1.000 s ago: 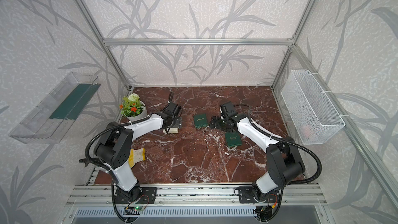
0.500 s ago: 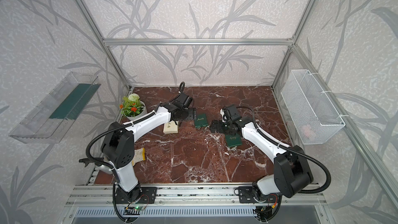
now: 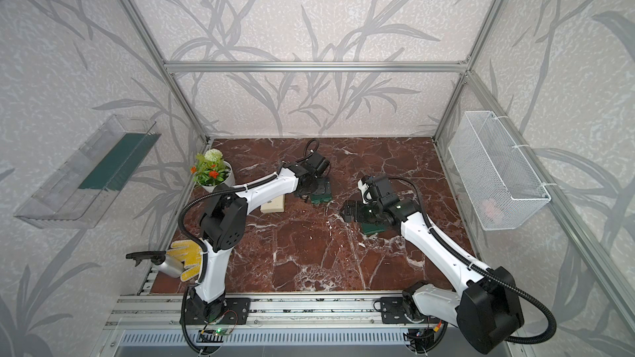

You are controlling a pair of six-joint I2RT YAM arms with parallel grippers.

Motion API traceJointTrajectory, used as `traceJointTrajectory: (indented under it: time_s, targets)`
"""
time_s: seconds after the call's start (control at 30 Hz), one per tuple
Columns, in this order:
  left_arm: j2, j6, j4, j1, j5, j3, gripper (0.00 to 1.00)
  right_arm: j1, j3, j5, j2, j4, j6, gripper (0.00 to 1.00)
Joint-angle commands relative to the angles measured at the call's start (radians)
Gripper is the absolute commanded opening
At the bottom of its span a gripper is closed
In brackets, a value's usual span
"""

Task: Take the rings out of the lift-off lid box
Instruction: Pick up the jewelry box from the center of the board.

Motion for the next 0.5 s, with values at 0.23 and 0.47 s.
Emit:
traceJointTrajectory:
  time_s: [0.23,0.47]
  targets:
    - [0.068,-0.02,-0.006,-0.015,0.032,0.098,0.99,-0.012,-0.076,0.023,-0.063,-0.039,0.009,0.99]
    - [0.105,-0.018,-0.006,-0.016,-0.017,0.102,0.97,-0.013,-0.112,0.032,-0.116,-0.035,0.028,0.98]
